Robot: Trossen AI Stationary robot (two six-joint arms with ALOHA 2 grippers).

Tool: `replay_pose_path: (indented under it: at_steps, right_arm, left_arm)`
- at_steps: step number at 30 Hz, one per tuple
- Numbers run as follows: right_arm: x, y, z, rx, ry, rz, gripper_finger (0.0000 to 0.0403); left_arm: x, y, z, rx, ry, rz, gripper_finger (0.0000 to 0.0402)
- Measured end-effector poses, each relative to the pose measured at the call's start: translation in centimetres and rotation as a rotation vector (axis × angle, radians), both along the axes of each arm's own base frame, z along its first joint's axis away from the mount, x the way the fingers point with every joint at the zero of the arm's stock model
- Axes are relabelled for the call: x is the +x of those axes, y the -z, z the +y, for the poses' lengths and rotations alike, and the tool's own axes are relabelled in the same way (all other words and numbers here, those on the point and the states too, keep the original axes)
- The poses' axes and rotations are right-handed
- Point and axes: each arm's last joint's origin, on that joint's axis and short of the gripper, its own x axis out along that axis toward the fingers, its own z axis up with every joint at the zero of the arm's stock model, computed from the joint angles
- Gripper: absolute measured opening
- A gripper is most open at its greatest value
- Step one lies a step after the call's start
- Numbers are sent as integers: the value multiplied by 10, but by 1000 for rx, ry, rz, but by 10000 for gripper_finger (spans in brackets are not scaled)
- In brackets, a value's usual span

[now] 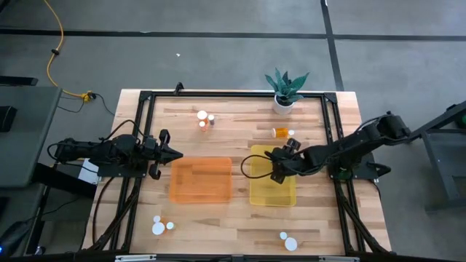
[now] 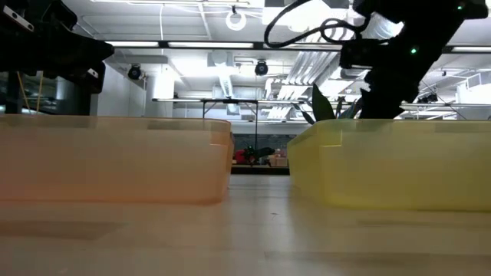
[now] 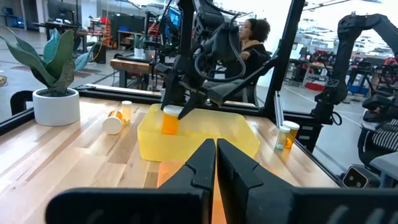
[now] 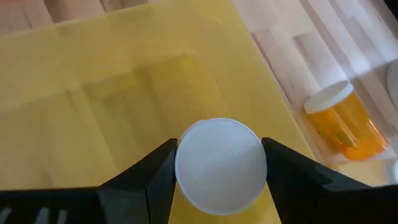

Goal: Pick and place medicine bottles into bin by pill shape (circle, oval)
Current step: Put the orange capsule bottle into the yellow bin

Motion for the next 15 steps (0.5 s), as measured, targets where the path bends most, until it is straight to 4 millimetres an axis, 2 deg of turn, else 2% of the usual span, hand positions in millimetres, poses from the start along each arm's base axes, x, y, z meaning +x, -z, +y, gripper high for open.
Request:
replay_pose_path:
  at_steps: [15]
  right_arm:
    - [18, -2, -8, 89, 32, -141, 199]
  left_arm:
    - [0, 0, 0, 0, 0, 0, 5]
